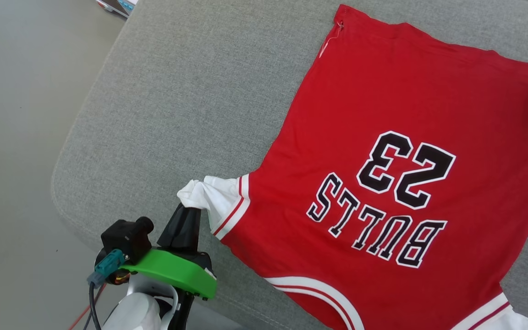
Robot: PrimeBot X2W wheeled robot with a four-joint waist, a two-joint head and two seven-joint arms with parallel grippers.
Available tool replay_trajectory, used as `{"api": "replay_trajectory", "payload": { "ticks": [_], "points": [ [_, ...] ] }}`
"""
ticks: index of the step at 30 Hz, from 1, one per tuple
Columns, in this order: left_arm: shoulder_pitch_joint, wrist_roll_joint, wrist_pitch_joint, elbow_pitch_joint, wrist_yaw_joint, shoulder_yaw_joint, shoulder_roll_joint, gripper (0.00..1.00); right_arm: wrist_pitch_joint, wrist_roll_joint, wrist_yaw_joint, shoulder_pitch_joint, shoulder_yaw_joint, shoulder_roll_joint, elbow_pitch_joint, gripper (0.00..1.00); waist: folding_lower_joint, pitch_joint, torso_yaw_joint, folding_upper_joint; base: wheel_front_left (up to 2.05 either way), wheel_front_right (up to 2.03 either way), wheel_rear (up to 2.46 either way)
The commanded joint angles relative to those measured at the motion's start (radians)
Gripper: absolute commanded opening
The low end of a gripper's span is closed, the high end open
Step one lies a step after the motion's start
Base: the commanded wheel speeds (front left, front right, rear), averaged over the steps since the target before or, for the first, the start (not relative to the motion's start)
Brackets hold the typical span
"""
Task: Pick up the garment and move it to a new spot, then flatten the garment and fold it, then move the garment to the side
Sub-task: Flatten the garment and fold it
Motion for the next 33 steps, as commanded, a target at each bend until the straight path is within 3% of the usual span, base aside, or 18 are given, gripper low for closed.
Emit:
{"api": "replay_trajectory", "payload": {
  "ticks": [1, 10, 17, 26, 33],
  "points": [
    [-0.015, 0.014, -0.01, 0.001, -0.007, 0.004, -0.006, 0.0, 0.031, -0.024, -0.002, 0.069, 0.011, 0.021, 0.061, 0.0, -0.0001, -0.001, -0.001, 0.0, 0.0, 0.0, 0.0],
    [0.0, 0.014, -0.012, 0.015, -0.009, 0.017, -0.004, 0.0, -0.008, -0.035, -0.002, 0.047, 0.025, 0.005, 0.007, 0.0, -0.0001, -0.044, -0.021, 0.0, 0.0, 0.0, 0.0],
    [0.036, 0.011, -0.009, 0.019, 0.002, 0.034, 0.023, 0.0, -0.025, 0.002, -0.002, 0.087, 0.054, -0.053, -0.094, 0.0, -0.0001, -0.132, -0.08, 0.0, 0.0, 0.0, 0.0],
    [0.107, -0.005, 0.032, -0.012, 0.04, 0.062, 0.071, 0.0, -0.013, 0.103, -0.002, 0.35, 0.066, -0.122, -0.341, 0.0, -0.0001, -0.228, -0.194, 0.0, 0.0, 0.0, 0.0],
    [0.166, -0.022, 0.069, -0.026, 0.066, 0.084, 0.108, 0.0, -0.002, 0.141, -0.002, 0.683, -0.044, -0.091, -0.617, 0.0, -0.0001, -0.284, -0.282, 0.0, 0.0, 0.0, 0.0]
  ]
}}
